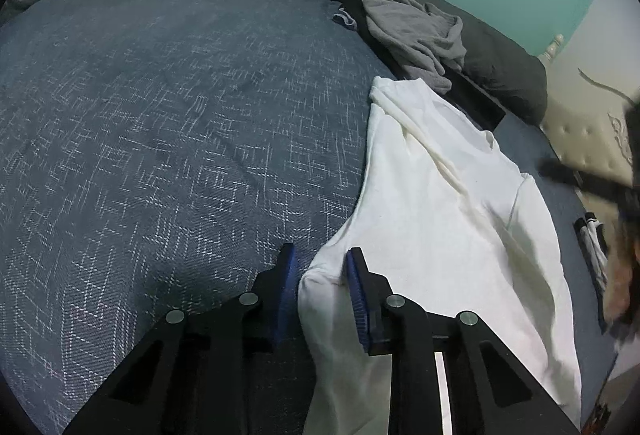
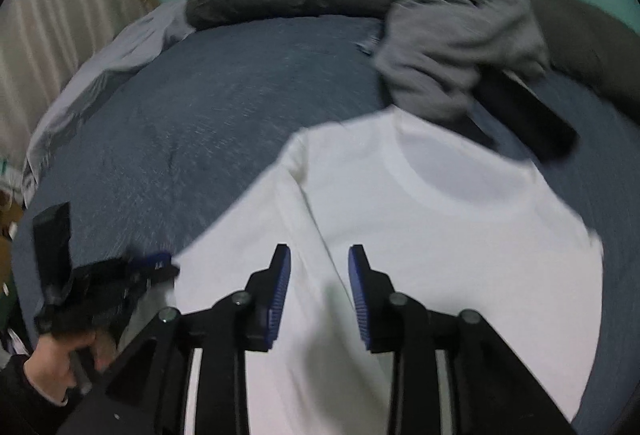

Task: Fold clothes

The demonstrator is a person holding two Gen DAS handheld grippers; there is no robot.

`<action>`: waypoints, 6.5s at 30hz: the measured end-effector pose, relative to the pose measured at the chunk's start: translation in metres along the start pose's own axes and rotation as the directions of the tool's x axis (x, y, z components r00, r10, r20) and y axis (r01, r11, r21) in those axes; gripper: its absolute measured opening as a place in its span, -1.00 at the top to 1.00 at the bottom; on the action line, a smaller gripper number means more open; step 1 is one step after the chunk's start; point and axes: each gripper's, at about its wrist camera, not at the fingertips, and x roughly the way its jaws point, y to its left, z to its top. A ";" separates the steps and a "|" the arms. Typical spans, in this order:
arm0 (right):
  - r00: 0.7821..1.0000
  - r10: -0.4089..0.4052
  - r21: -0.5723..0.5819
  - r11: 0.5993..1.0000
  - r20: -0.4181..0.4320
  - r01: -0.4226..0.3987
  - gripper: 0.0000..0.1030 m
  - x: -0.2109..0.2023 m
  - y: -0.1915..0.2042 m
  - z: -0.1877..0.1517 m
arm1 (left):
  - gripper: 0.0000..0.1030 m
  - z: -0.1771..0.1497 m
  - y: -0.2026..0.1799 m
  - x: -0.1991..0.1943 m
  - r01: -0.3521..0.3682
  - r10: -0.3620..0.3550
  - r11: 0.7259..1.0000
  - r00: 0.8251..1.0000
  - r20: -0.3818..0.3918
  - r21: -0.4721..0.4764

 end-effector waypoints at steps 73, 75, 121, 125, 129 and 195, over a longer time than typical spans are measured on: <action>0.999 0.024 0.129 0.991 -0.049 -0.017 0.86 0.140 -0.016 0.114 | 0.45 0.009 0.015 -0.013 0.082 -0.079 0.996 0.996 0.050 -0.045; 0.999 0.025 0.124 0.992 -0.048 -0.019 0.86 0.141 -0.016 0.114 | 0.41 0.009 0.016 -0.015 0.083 -0.080 0.995 0.995 0.053 -0.049; 0.999 0.040 0.193 0.981 -0.025 -0.035 0.86 0.138 -0.028 0.120 | 0.93 0.004 0.010 0.004 0.074 -0.074 0.997 0.997 -0.009 0.001; 1.000 0.006 0.245 0.969 0.002 -0.006 0.86 0.133 -0.040 0.122 | 0.93 0.003 0.010 0.004 0.069 -0.069 0.998 0.998 -0.008 0.001; 1.000 -0.007 0.219 0.976 0.008 0.005 0.86 0.126 -0.042 0.128 | 0.93 0.005 0.009 0.006 0.072 -0.072 0.997 0.997 -0.008 -0.005; 1.000 0.024 0.446 0.895 0.015 -0.028 0.91 0.148 -0.076 0.143 | 0.93 0.002 0.011 0.002 0.064 -0.064 0.998 0.998 -0.006 0.005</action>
